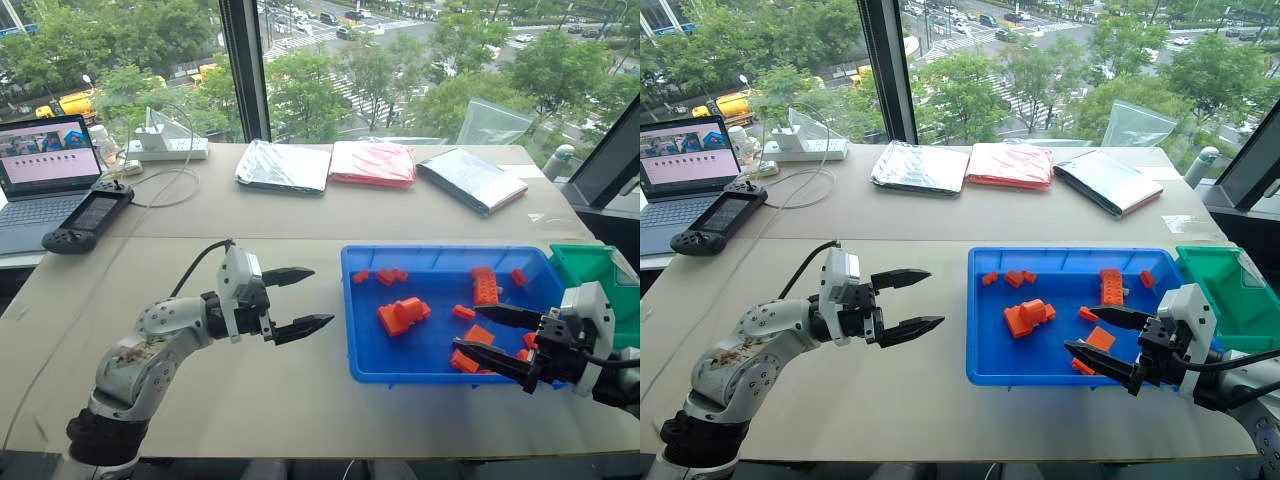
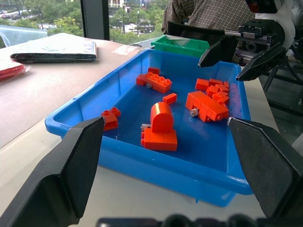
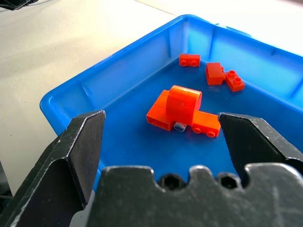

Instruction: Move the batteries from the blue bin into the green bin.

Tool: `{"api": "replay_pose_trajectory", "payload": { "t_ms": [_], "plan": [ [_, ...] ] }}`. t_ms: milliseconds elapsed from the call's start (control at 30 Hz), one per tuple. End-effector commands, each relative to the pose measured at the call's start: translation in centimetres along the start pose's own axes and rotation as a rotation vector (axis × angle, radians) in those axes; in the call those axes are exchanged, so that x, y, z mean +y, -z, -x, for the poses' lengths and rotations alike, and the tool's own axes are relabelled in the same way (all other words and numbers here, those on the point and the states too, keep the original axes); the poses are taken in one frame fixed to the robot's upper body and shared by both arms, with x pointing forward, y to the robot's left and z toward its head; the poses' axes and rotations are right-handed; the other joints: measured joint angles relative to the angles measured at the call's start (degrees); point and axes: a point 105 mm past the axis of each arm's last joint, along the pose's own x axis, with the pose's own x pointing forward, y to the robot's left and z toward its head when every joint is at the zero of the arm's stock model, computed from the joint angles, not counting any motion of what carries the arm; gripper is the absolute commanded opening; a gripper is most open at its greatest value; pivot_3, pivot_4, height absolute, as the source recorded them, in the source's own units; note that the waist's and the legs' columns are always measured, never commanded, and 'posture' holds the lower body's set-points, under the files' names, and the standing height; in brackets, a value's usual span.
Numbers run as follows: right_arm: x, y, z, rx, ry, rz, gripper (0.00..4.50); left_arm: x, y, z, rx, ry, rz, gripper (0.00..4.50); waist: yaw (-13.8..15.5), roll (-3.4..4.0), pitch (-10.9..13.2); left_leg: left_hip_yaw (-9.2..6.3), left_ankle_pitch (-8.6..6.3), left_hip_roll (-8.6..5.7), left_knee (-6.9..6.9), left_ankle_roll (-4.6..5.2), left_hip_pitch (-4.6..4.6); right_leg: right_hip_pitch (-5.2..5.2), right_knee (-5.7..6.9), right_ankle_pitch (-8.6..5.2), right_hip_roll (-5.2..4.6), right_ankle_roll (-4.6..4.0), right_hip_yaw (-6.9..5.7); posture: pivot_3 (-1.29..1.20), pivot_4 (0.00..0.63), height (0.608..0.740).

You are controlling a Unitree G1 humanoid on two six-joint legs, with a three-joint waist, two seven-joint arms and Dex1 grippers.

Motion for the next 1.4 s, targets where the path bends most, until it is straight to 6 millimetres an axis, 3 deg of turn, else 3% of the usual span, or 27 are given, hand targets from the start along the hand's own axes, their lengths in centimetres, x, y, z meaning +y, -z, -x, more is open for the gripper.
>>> {"api": "replay_pose_trajectory", "payload": {
  "t_ms": [33,200,300,367,533,800,967,1067,1300,1400],
  "plan": [
    [-1.1,-1.5,-1.0,-0.072,0.117,0.040,4.44,-0.8,-0.7,-0.4,-0.016,0.037,-0.021,4.50,0.0,0.00,0.0,0.00,0.00,0.00,0.00,0.00,0.00,0.00,0.00,0.00,0.00,0.00,0.00,0.00,0.150,0.740],
    [-7.2,-3.3,-2.8,-0.163,0.666,0.041,4.44,-1.1,-0.7,-0.7,-0.006,0.058,0.000,4.50,-0.9,-0.02,0.0,-0.01,0.04,0.03,0.00,-0.08,0.03,-0.07,0.10,0.00,0.05,-0.01,0.07,0.00,0.150,0.740],
    [-8.3,-3.6,-3.4,-0.159,0.815,0.048,4.44,-1.1,-0.9,-0.7,-0.004,0.070,-0.005,4.50,-0.5,0.05,0.0,-0.06,0.06,-0.03,-0.04,-0.10,-0.17,-0.34,0.25,0.00,0.03,-0.02,0.05,0.00,0.150,0.740],
    [-9.3,-2.8,-3.5,-0.088,0.944,0.046,4.44,-1.1,-1.0,-0.7,-0.003,0.076,-0.013,4.50,-0.4,0.06,0.0,-0.04,0.06,-0.07,-0.02,-0.11,-0.36,-0.62,0.28,0.01,-0.01,-0.02,0.06,0.00,0.150,0.740],
    [-9.4,-0.1,-4.0,0.084,1.060,0.012,4.44,-0.8,-1.1,-0.6,-0.005,0.076,-0.014,4.50,-0.5,0.10,0.0,-0.02,0.09,-0.12,0.01,-0.14,-0.76,-1.03,0.42,0.02,-0.06,-0.03,0.08,0.00,0.150,0.740],
    [-9.4,3.4,-3.9,0.194,1.137,-0.164,4.44,-1.0,-1.0,-0.5,-0.004,0.078,-0.014,4.50,-1.0,0.11,0.0,0.00,0.08,-0.10,0.02,-0.12,-0.71,-1.01,0.40,0.02,-0.03,-0.03,0.09,0.00,0.150,0.740],
    [-9.4,4.3,-4.1,0.218,1.140,-0.207,4.44,-0.8,-1.3,-0.5,-0.009,0.072,-0.020,4.50,-1.0,0.14,0.0,0.00,0.08,-0.11,0.02,-0.12,-0.70,-0.99,0.42,0.02,-0.03,-0.04,0.09,0.00,0.150,0.740],
    [-9.5,4.3,-4.2,0.222,1.142,-0.206,3.78,-0.8,-1.4,-0.6,-0.011,0.071,-0.022,4.50,-1.0,0.14,0.0,0.00,0.09,-0.11,0.02,-0.12,-0.68,-0.99,0.42,0.02,-0.03,-0.04,0.08,0.00,0.150,0.740],
    [-9.8,4.2,-4.2,0.213,1.150,-0.202,1.45,-0.8,-1.5,-0.8,-0.011,0.070,-0.028,4.50,-1.1,0.14,0.0,0.01,0.08,-0.11,0.02,-0.12,-0.68,-0.99,0.42,0.02,-0.02,-0.04,0.09,0.00,0.150,0.740],
    [-9.8,4.3,-4.2,0.215,1.150,-0.203,1.43,-0.7,-1.7,-0.9,-0.027,0.070,-0.033,4.50,-1.0,0.14,0.0,0.00,0.08,-0.11,0.02,-0.12,-0.68,-0.99,0.42,0.02,-0.03,-0.04,0.08,0.00,0.150,0.740]
  ]
}}
